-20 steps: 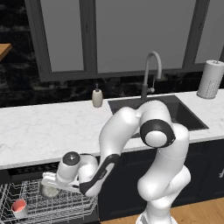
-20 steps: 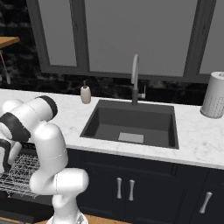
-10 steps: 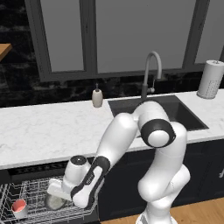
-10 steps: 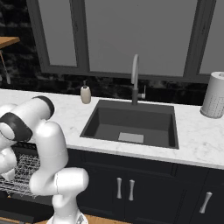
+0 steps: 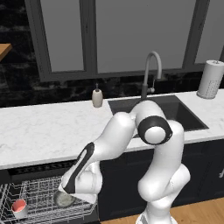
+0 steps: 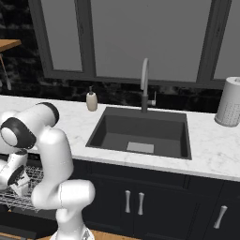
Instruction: Pick up the cup and bowl from the counter, place them in the dishwasher, and close the dishwasher door.
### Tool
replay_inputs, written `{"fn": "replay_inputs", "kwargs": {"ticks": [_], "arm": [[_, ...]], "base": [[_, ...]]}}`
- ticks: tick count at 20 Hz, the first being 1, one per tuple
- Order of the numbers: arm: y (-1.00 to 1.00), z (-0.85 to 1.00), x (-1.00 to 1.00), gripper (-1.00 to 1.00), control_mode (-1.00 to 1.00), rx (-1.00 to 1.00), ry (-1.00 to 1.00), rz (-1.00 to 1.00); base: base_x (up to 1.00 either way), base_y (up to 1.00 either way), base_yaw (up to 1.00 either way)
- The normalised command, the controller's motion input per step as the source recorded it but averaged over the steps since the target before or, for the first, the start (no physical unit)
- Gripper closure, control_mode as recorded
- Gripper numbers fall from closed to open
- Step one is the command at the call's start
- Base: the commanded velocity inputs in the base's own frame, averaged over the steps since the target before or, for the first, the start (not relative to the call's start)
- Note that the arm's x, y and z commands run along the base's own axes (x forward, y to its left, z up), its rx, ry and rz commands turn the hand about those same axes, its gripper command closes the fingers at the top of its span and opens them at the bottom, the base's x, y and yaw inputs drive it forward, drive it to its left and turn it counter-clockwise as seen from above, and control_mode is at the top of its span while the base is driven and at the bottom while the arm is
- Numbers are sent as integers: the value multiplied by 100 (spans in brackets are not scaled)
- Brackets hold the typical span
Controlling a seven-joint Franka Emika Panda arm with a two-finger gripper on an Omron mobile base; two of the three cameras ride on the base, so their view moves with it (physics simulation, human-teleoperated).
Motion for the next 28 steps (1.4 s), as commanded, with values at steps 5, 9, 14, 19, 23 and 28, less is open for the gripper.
{"fn": "replay_inputs", "kwargs": {"ticks": [5,9,14,19,23,28], "arm": [[5,-1,38,100,-100,-1,0,0],[21,-17,18,100,-100,-2,0,0],[35,-29,24,100,-100,-4,0,-1],[34,-24,22,100,-100,-5,0,-1],[44,-14,10,100,-100,-5,0,-1],[33,-5,33,100,-100,-6,0,-2]], "base": [[0,0,0],[0,0,0],[0,0,0],[0,0,0],[0,0,0],[0,0,0]]}}
